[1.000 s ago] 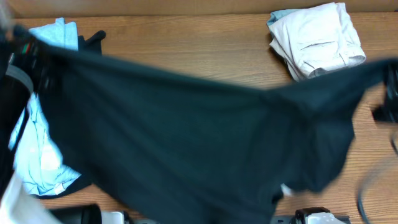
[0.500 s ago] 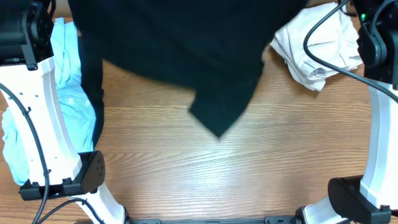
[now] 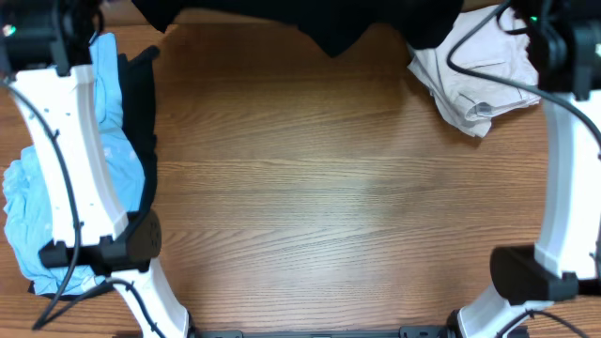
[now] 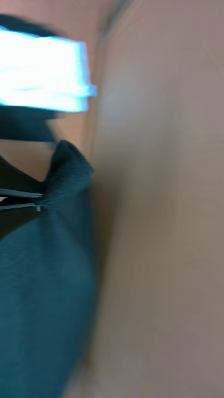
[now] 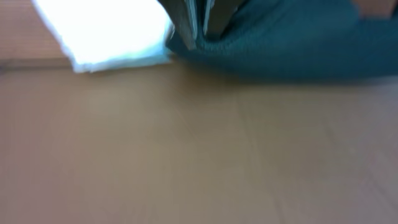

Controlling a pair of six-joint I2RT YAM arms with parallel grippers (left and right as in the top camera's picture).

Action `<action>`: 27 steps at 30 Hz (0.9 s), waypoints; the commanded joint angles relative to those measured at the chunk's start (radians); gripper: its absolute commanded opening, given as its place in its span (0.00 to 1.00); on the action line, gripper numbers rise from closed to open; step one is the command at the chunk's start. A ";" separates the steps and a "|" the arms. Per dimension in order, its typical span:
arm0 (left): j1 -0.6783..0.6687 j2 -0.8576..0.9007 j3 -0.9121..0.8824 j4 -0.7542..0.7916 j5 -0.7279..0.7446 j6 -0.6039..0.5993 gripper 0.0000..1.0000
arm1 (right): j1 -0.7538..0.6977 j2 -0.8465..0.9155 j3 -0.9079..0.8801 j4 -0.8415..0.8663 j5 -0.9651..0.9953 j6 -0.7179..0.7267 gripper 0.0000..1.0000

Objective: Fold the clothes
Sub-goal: 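Lay the shirt flat, pulling both grippers back toward the front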

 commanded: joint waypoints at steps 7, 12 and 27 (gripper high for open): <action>0.015 0.093 0.003 -0.332 0.030 -0.005 0.04 | -0.003 0.095 0.006 -0.330 -0.164 -0.025 0.04; 0.016 0.089 0.003 -0.506 0.004 -0.006 0.04 | -0.003 0.080 0.006 -0.513 -0.167 0.043 0.04; 0.024 -0.224 -0.490 -0.506 -0.005 0.004 0.04 | 0.005 -0.127 -0.227 -0.647 -0.159 0.145 0.04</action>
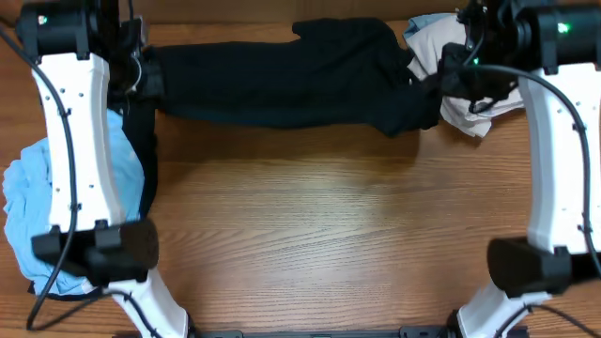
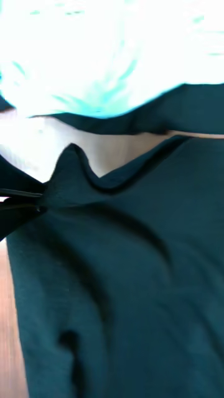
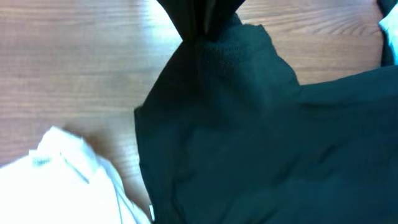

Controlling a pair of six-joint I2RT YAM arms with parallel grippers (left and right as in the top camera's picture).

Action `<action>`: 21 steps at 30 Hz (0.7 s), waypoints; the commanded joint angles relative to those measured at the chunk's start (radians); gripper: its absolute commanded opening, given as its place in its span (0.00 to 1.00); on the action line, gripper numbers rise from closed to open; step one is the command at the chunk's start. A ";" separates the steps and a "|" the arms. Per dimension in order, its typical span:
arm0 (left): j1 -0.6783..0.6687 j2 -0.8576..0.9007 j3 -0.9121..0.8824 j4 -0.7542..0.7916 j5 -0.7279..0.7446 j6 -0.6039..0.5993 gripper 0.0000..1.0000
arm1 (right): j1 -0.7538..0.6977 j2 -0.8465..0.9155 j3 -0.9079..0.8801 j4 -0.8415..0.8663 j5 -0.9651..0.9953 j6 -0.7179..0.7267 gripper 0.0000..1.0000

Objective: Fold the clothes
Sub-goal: 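Lay the shirt flat, pulling both grippers back toward the front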

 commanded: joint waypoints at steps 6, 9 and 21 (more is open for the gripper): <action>0.012 -0.301 -0.372 0.020 -0.012 0.003 0.04 | 0.005 -0.401 -0.464 0.057 0.005 0.093 0.04; 0.015 -0.419 -0.554 0.094 0.020 -0.016 0.04 | 0.005 -0.534 -0.632 0.090 0.002 0.132 0.04; 0.020 -0.808 -1.090 0.191 0.003 -0.131 0.04 | 0.005 -0.860 -1.099 0.089 -0.018 0.300 0.04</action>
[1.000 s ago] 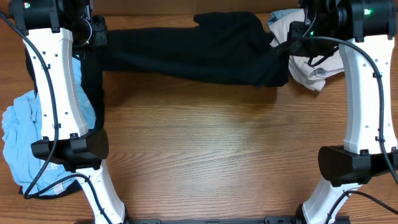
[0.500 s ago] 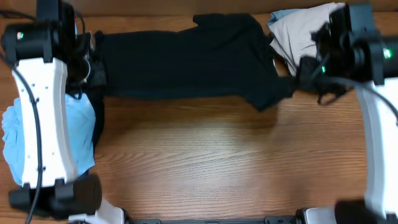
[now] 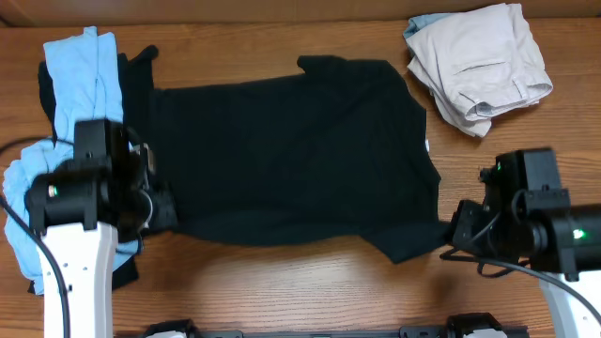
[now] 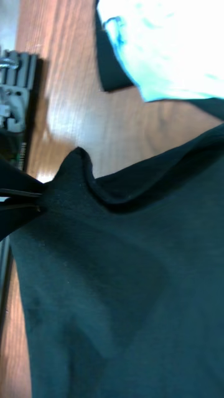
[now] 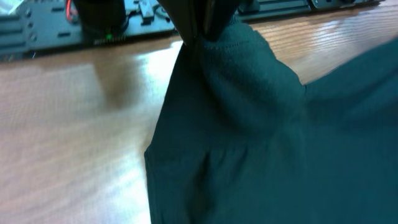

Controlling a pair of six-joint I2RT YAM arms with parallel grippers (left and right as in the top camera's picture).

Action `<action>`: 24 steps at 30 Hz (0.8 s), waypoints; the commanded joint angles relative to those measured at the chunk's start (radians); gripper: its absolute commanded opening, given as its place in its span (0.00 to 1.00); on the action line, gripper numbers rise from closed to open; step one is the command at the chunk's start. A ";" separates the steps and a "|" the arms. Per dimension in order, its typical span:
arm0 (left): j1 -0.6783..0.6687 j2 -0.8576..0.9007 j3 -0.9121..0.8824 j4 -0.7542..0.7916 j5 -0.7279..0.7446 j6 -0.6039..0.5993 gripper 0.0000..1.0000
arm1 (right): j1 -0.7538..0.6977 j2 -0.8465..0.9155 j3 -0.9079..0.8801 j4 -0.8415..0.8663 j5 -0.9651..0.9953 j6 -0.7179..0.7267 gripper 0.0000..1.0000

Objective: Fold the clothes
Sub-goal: 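Lay the shirt flat, pulling both grippers back toward the front, then grasp the shirt's front edge with both grippers near the sides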

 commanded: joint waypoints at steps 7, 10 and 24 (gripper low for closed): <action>0.006 -0.057 -0.184 0.081 -0.079 -0.097 0.04 | 0.004 -0.055 -0.075 0.068 0.000 0.064 0.04; 0.006 -0.055 -0.217 0.171 -0.087 -0.099 0.04 | 0.004 -0.014 -0.075 0.160 0.000 0.043 0.04; 0.006 0.101 -0.238 0.502 -0.183 -0.204 0.04 | 0.005 0.380 -0.098 0.632 0.007 -0.042 0.04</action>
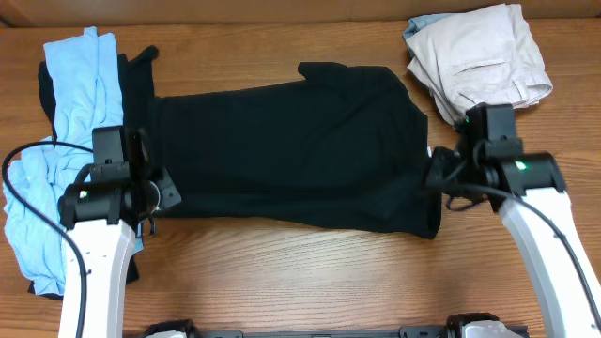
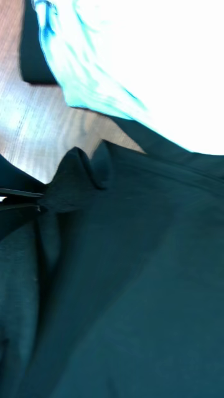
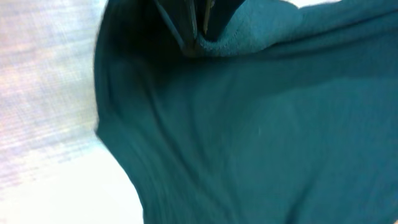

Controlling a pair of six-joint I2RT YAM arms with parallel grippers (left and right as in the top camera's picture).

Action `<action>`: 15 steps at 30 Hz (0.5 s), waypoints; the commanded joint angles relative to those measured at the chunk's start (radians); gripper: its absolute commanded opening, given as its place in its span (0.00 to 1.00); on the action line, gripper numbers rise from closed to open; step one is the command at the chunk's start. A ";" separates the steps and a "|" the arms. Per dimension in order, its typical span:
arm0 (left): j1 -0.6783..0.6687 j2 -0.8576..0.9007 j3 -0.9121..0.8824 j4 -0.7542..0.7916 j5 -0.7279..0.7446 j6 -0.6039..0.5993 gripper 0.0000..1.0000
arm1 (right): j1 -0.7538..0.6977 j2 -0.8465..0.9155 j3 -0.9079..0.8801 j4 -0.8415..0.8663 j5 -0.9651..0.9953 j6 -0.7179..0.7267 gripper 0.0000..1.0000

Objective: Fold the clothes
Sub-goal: 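Grasp the shirt's front edge with both grippers near the sides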

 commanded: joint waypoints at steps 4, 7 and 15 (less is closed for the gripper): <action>0.006 0.186 -0.009 0.122 -0.060 -0.042 0.04 | 0.005 0.175 -0.003 0.187 -0.007 -0.038 0.04; 0.006 0.283 -0.009 0.199 -0.064 -0.043 0.04 | 0.005 0.249 -0.003 0.296 -0.042 -0.071 0.04; 0.006 0.465 -0.009 0.275 -0.064 -0.069 0.04 | 0.017 0.344 -0.002 0.519 -0.092 -0.153 0.08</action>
